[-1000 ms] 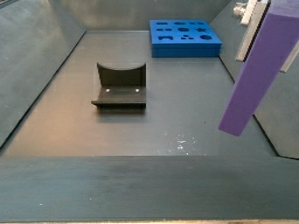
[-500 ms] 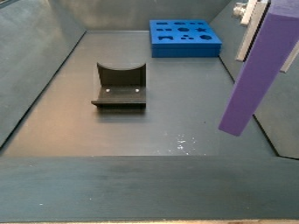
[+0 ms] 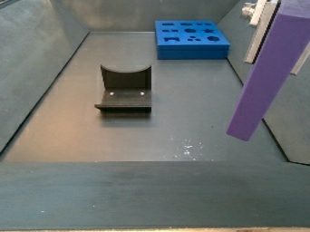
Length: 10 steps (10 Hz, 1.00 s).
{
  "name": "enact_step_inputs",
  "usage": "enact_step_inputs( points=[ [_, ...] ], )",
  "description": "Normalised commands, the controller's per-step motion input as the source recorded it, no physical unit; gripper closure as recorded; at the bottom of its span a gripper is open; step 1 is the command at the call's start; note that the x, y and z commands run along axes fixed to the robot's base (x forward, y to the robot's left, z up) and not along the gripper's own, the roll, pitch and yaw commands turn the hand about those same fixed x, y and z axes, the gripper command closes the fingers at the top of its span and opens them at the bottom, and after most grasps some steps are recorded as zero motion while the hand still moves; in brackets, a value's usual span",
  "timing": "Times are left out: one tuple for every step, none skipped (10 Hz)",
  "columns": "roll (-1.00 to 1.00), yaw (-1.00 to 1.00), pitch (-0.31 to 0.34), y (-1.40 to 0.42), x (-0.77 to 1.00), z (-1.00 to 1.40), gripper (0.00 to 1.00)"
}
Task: Pick up the double-square object. Move to above the board. Insert the double-square object.
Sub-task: Move to above the board.
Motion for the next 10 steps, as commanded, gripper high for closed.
enact_step_inputs(
  points=[
    [0.03, 0.03, 0.1, 0.82, 0.02, 0.01, 1.0],
    [0.03, 0.03, 0.1, 0.82, 0.02, 0.01, 1.0],
    [0.03, 0.03, 0.1, 0.82, 0.02, 0.01, 1.0],
    [0.03, 0.03, 0.1, 0.82, 0.02, 0.01, 1.0],
    [0.03, 0.03, 0.1, 0.82, 0.02, 0.01, 1.0],
    [0.03, 0.03, 0.1, 0.82, 0.02, 0.01, 1.0],
    [0.03, 0.03, 0.1, 0.82, 0.02, 0.01, 1.0],
    [0.03, 0.03, 0.1, 0.82, 0.02, 0.01, 1.0],
    [0.03, 0.03, 0.1, 0.82, 0.02, 0.01, 1.0],
    [0.03, 0.03, 0.1, 0.82, 0.02, 0.01, 1.0]
  ],
)
